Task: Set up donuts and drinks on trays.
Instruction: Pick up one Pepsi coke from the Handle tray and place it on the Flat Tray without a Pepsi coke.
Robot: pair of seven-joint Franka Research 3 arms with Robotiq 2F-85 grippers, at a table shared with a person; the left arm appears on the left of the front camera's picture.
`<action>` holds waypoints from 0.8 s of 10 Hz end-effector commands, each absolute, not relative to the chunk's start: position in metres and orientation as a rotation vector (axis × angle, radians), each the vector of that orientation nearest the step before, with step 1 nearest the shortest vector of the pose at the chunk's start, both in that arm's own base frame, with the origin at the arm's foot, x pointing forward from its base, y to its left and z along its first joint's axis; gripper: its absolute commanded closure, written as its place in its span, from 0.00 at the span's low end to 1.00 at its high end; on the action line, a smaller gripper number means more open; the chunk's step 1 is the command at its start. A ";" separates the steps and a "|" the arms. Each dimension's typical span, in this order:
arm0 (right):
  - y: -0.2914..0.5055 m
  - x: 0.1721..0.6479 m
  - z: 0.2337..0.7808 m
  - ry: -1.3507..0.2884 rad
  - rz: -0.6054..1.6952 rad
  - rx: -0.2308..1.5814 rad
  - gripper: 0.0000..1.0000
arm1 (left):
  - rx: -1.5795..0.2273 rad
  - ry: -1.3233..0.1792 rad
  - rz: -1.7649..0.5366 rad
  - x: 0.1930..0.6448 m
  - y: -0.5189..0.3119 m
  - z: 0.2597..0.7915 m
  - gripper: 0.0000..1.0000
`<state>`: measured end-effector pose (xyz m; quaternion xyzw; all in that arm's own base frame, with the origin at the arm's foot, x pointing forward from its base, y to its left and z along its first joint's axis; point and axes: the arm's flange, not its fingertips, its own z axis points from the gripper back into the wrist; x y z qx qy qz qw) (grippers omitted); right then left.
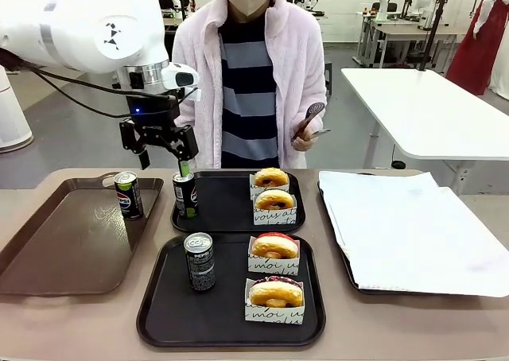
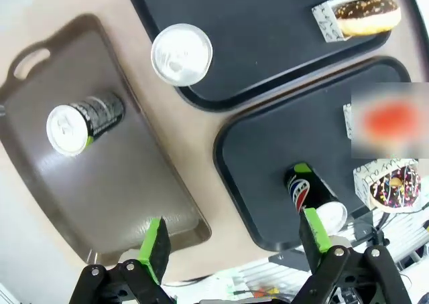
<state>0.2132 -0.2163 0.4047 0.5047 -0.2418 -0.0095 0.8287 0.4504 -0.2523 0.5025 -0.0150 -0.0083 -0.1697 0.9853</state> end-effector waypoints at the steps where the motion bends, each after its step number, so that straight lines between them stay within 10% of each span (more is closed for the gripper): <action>1: -0.215 0.213 0.404 -0.529 -0.013 1.081 0.00 | -0.055 0.003 -0.335 0.423 -0.235 0.515 0.00; 6: -0.215 0.213 0.404 -0.529 -0.013 1.081 0.00 | -0.108 0.049 -0.304 0.401 -0.176 0.523 0.00; 8: -0.215 0.213 0.404 -0.529 -0.013 1.081 0.00 | -0.426 -0.049 -0.184 0.388 -0.095 0.538 0.00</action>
